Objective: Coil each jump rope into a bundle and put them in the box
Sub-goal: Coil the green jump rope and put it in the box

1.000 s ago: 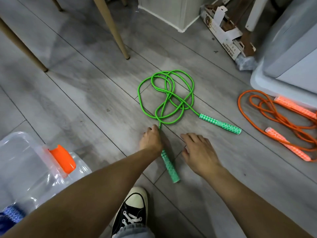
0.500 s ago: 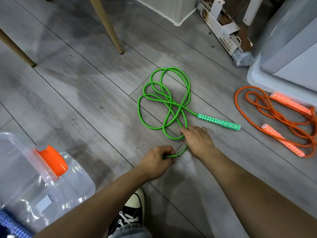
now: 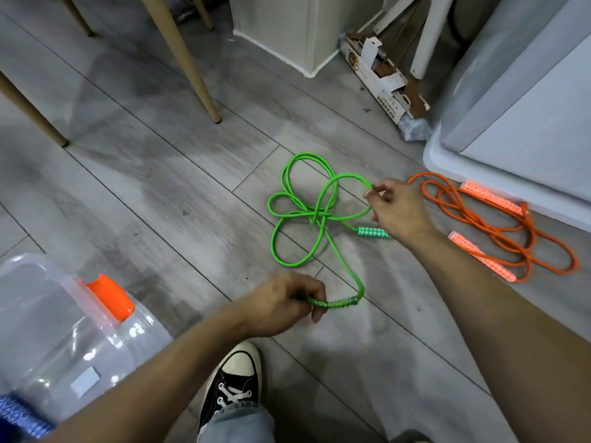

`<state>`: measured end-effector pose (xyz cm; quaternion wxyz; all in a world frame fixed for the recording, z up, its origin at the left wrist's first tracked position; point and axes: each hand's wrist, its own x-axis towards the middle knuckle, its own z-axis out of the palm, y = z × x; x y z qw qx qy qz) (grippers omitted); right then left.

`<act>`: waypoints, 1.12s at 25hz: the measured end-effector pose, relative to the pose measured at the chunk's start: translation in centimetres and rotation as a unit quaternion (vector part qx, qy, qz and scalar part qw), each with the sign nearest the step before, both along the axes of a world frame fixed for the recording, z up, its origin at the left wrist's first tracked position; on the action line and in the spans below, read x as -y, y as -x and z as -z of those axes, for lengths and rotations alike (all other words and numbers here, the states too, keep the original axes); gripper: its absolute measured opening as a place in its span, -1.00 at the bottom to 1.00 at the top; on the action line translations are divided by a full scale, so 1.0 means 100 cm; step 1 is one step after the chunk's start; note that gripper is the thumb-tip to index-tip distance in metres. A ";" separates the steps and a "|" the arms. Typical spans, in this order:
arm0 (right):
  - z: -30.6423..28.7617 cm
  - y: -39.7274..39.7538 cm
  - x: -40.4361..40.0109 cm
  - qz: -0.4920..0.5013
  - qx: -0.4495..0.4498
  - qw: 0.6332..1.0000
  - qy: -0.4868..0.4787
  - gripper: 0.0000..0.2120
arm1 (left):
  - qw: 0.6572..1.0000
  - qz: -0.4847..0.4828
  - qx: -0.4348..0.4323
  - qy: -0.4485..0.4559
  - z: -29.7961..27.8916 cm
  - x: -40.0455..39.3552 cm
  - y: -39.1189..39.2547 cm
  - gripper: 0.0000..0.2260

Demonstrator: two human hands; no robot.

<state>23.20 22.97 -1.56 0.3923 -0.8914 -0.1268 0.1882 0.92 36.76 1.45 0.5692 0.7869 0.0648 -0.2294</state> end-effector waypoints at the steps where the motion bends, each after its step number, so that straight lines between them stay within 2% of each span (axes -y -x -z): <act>1: -0.012 -0.005 0.007 -0.027 0.022 0.991 0.129 -0.87 | 0.999 -0.033 0.018 0.035 -0.022 -0.004 -0.001 -0.78; 2: -0.023 -0.006 0.016 -0.074 0.028 0.960 0.268 -0.74 | 0.995 -0.064 0.040 0.066 -0.046 -0.008 -0.002 -0.76; 3: -0.040 0.000 0.026 -0.123 0.023 0.922 0.366 -0.61 | 0.990 -0.085 0.066 0.089 -0.073 -0.011 -0.003 -0.74; 4: -0.055 0.008 0.032 -0.169 0.016 0.901 0.399 -0.46 | 0.985 -0.094 0.093 0.108 -0.102 -0.012 -0.004 -0.73; 5: -0.071 0.016 0.036 -0.221 0.019 0.903 0.369 -0.33 | 0.980 -0.094 0.119 0.126 -0.129 -0.012 -0.006 -0.73; 6: -0.089 0.027 0.038 -0.282 0.025 0.913 0.293 -0.26 | 0.975 -0.090 0.144 0.140 -0.156 -0.010 -0.009 -0.75; 7: -0.107 0.040 0.038 -0.339 0.010 0.918 0.206 -0.27 | 0.970 -0.091 0.166 0.151 -0.179 -0.007 -0.012 -0.77; 9: -0.141 0.071 0.037 -0.403 -0.083 0.908 0.080 -0.52 | 0.956 -0.136 0.196 0.171 -0.222 0.001 -0.016 -0.76; 11: -0.172 0.098 0.042 -0.409 -0.183 0.894 0.024 -0.77 | 0.931 -0.225 0.207 0.199 -0.259 0.001 -0.023 -0.71; 13: -0.194 0.108 0.060 -0.378 -0.196 0.905 0.018 -0.85 | 0.902 -0.299 0.222 0.218 -0.299 -0.005 -0.026 -0.69; 15: -0.211 0.105 0.089 -0.350 -0.119 0.924 0.097 -0.79 | 0.864 -0.363 0.244 0.251 -0.338 -0.012 -0.020 -0.71; 17: -0.224 0.101 0.122 -0.319 -0.025 0.920 0.227 -0.71 | 0.822 -0.415 0.268 0.285 -0.366 -0.018 -0.006 -0.77; 18: -0.229 0.104 0.137 -0.287 -0.005 0.925 0.251 -0.67 | 0.809 -0.432 0.272 0.291 -0.372 -0.018 0.001 -0.79; 19: -0.235 0.107 0.147 -0.256 -0.003 0.939 0.232 -0.63 | 0.807 -0.445 0.265 0.284 -0.373 -0.016 0.006 -0.78; 21: -0.252 0.124 0.151 -0.163 -0.039 0.984 0.063 -0.59 | 0.841 -0.446 0.207 0.226 -0.363 -0.004 0.010 -0.74; 22: -0.267 0.133 0.146 -0.115 -0.044 0.992 -0.029 -0.60 | 0.867 -0.428 0.167 0.192 -0.353 0.007 0.010 -0.74; 23: -0.288 0.140 0.141 -0.074 -0.025 0.993 -0.088 -0.62 | 0.889 -0.407 0.127 0.167 -0.342 0.020 0.009 -0.77; 25: -0.336 0.152 0.128 -0.011 0.064 0.988 -0.137 -0.68 | 0.921 -0.366 0.058 0.123 -0.316 0.045 0.011 -0.83; 28: -0.413 0.167 0.129 0.068 0.153 0.955 -0.244 -0.72 | 0.952 -0.303 0.006 0.035 -0.287 0.068 0.020 -0.84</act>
